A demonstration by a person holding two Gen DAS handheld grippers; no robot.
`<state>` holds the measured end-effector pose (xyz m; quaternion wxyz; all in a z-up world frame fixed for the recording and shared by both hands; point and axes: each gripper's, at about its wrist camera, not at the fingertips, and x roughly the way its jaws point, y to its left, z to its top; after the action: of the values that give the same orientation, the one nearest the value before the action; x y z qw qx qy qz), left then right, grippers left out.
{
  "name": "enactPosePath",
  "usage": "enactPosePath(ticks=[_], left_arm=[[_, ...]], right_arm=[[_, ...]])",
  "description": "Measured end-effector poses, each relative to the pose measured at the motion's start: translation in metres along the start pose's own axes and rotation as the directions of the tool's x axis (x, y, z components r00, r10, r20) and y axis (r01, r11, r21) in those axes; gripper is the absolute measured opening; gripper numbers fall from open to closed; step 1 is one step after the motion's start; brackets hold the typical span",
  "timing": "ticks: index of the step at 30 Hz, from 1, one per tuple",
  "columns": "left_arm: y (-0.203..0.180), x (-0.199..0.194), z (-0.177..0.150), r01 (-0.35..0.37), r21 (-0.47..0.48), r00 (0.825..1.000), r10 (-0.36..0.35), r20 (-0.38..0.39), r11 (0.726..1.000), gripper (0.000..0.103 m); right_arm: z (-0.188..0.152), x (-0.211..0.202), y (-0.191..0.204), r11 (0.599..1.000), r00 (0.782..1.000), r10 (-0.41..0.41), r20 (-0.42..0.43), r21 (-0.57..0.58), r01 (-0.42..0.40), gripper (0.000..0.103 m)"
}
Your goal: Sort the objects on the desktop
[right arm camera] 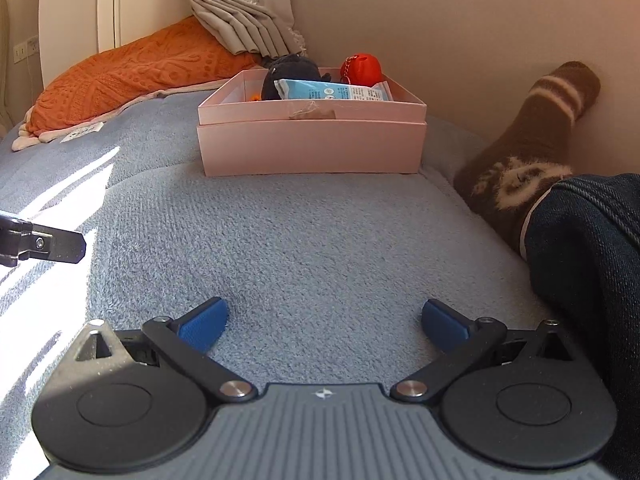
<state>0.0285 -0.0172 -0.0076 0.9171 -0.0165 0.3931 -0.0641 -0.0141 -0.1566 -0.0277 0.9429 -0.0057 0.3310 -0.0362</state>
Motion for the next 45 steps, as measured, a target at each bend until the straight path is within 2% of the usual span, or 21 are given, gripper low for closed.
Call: enactPosePath(ticks=[4, 7, 26, 36, 45], left_arm=[[0.001, 0.003, -0.002, -0.006, 0.002, 1.000, 0.006, -0.016, 1.000, 0.103], [0.002, 0.004, -0.002, -0.006, -0.003, 1.000, 0.006, -0.023, 1.000, 0.103], [-0.003, 0.005, -0.007, -0.004, 0.030, 0.998, 0.005, -0.055, 1.000, 0.103], [-0.006, 0.009, -0.007, 0.012, 0.025, 0.997, -0.010, -0.071, 1.000, 0.103], [0.001, 0.006, -0.007, -0.002, 0.006, 0.998, 0.003, -0.066, 1.000, 0.103]], right_arm=[[-0.001, 0.000, 0.002, 1.000, 1.000, -0.010, 0.005, -0.002, 0.010, 0.103], [-0.010, -0.003, 0.004, 1.000, 0.998, -0.015, 0.056, -0.009, 0.016, 0.103], [-0.008, -0.003, 0.000, 1.000, 0.999, -0.003, 0.038, 0.001, 0.003, 0.103], [-0.010, 0.001, 0.000, 1.000, 1.000, 0.008, 0.020, 0.014, -0.009, 0.103], [-0.009, -0.003, 0.000, 1.000, 0.999, 0.007, 0.042, 0.019, -0.008, 0.103]])
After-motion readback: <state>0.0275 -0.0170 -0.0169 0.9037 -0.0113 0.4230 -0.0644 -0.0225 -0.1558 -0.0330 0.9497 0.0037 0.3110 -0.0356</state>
